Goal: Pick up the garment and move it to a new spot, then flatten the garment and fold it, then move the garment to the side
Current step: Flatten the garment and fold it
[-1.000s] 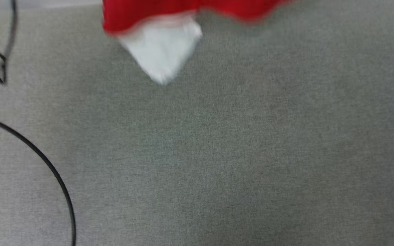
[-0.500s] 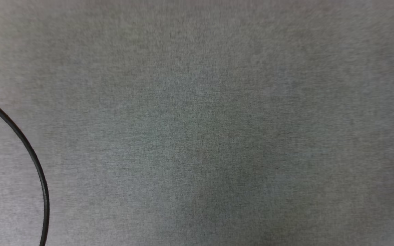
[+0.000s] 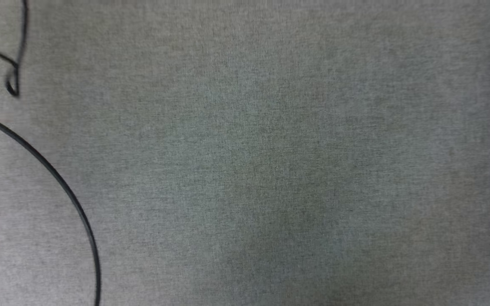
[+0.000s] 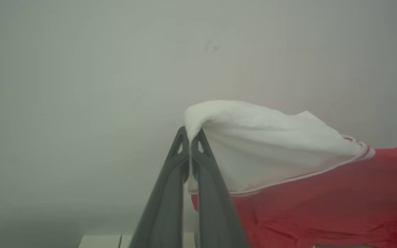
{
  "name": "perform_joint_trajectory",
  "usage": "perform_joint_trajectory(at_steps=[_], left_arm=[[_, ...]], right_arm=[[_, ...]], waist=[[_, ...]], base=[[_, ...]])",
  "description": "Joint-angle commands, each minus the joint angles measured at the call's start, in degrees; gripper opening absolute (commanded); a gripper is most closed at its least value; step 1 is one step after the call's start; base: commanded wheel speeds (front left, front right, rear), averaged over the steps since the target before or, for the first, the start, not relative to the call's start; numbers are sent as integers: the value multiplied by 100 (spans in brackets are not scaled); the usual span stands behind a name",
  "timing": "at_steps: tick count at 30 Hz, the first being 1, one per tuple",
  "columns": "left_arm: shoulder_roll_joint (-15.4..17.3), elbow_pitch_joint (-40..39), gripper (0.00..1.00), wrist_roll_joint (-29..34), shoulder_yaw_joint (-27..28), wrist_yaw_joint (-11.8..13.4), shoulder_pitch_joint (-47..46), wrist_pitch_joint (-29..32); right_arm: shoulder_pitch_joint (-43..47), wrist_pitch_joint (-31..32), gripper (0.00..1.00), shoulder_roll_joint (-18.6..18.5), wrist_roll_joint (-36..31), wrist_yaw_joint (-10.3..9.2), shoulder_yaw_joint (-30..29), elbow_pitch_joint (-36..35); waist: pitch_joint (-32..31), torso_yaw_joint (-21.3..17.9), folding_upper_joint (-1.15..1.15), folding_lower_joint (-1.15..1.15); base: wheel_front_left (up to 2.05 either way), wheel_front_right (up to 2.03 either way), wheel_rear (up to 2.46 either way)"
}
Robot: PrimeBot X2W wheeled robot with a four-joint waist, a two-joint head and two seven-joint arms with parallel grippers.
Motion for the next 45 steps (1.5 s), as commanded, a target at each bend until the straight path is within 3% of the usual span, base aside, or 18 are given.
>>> perform_joint_trajectory(at_steps=[1,7,12,23,25,35,41,45], left_arm=[[-40,59,0,-62,-44,-18,331,-65],[-2,16,0,-354,-150,-38,1893,-240],[51,-464,0,-513,-86,-27,3454,-328],[162,-2384,0,-880,351,593,6827,-317],[180,-2618,0,-900,385,695,7109,-281],[217,-4894,0,-1218,786,1797,9566,255],[157,-5855,0,-1353,856,2087,10217,448],[257,-6171,0,-1270,750,2111,10077,612]], right_arm=[[367,-94,0,16,175,-5,91,44],[1831,-327,0,-60,623,-5,632,70],[2960,-442,0,-177,947,-5,979,-72],[5275,-509,0,-644,1343,-7,1153,-838],[5497,-502,0,-667,1360,-7,1123,-949],[7810,-158,0,-532,1124,-12,-74,-2309],[9047,487,0,-48,637,-14,-1147,-3572],[9297,1000,0,332,290,-8,-1492,-4380]], waist=[[-212,6,0,-1],[-990,-21,0,-1],[-1641,-39,0,-1],[-2851,12,0,-1],[-2943,14,0,-1],[-3455,155,0,-1],[-3509,253,0,-1],[-3419,219,0,-1]], base=[[0,0,0],[0,0,0],[0,0,0],[0,0,0],[0,0,0],[0,0,0],[0,0,0],[0,0,0]])
